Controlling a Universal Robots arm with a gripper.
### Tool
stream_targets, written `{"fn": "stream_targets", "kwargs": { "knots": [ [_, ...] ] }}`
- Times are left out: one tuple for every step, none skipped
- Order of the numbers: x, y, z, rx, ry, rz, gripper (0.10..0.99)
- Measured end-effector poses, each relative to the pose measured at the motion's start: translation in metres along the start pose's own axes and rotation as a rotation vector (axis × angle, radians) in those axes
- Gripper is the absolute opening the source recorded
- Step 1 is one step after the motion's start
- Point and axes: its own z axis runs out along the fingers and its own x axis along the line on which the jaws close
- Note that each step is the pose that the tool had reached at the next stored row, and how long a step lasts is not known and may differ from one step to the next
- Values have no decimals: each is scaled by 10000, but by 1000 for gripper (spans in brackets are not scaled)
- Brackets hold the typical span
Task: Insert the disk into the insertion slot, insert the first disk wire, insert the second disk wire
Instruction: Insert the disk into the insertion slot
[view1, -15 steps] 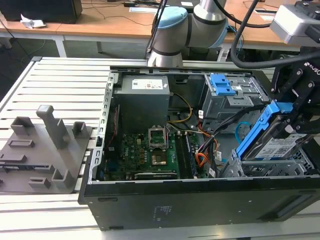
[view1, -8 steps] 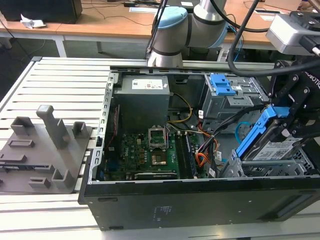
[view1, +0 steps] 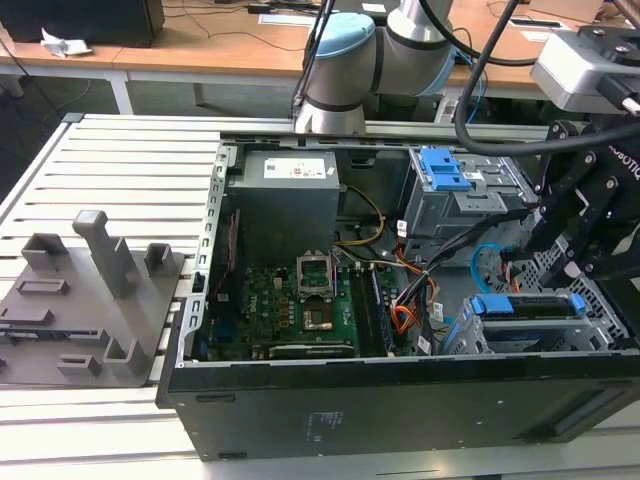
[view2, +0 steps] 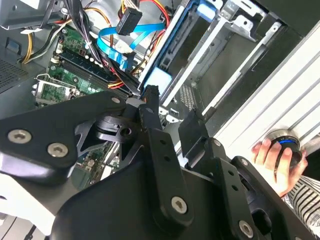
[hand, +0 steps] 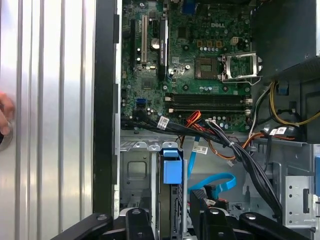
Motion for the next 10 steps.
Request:
{"fn": "stream_targets", "kwargs": {
  "knots": [
    [0, 0, 0, 0, 2, 0, 435],
    [0, 0, 0, 0, 2, 0, 435],
    [0, 0, 1, 0, 2, 0, 435],
    [0, 0, 1, 0, 3, 0, 435],
    [0, 0, 2, 0, 2, 0, 435],
    [0, 0, 2, 0, 3, 0, 357],
    [0, 0, 3, 0, 2, 0, 294],
    [0, 0, 4, 0, 2, 0, 231],
    [0, 0, 5, 0, 2, 0, 114],
    [0, 0, 5, 0, 3, 0, 106]
  ]
}}
